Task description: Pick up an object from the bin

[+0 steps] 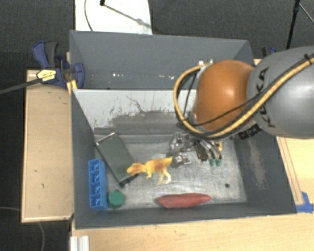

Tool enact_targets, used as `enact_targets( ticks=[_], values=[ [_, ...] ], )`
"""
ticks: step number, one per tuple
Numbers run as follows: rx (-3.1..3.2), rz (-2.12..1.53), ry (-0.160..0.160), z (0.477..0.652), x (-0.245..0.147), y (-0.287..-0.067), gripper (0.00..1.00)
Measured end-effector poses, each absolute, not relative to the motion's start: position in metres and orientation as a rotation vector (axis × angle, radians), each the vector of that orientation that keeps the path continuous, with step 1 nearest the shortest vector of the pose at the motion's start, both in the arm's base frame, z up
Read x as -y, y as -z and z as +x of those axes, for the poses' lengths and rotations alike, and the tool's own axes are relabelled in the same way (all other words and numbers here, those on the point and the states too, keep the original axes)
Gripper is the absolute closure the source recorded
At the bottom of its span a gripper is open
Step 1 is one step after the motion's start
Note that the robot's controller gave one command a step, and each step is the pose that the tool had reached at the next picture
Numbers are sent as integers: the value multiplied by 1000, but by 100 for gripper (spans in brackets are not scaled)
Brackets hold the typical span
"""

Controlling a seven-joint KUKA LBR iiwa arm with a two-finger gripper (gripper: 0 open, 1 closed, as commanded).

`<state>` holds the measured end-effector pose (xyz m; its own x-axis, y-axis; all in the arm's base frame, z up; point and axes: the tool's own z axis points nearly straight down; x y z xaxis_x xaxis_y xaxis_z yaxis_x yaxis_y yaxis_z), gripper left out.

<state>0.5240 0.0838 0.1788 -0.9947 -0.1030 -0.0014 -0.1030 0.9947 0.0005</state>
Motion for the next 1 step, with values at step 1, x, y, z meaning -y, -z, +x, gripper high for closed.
enact_targets(
  ticks=[1],
  values=[
    [-3136,-162,-1,524,-84,-179,100]
  ],
)
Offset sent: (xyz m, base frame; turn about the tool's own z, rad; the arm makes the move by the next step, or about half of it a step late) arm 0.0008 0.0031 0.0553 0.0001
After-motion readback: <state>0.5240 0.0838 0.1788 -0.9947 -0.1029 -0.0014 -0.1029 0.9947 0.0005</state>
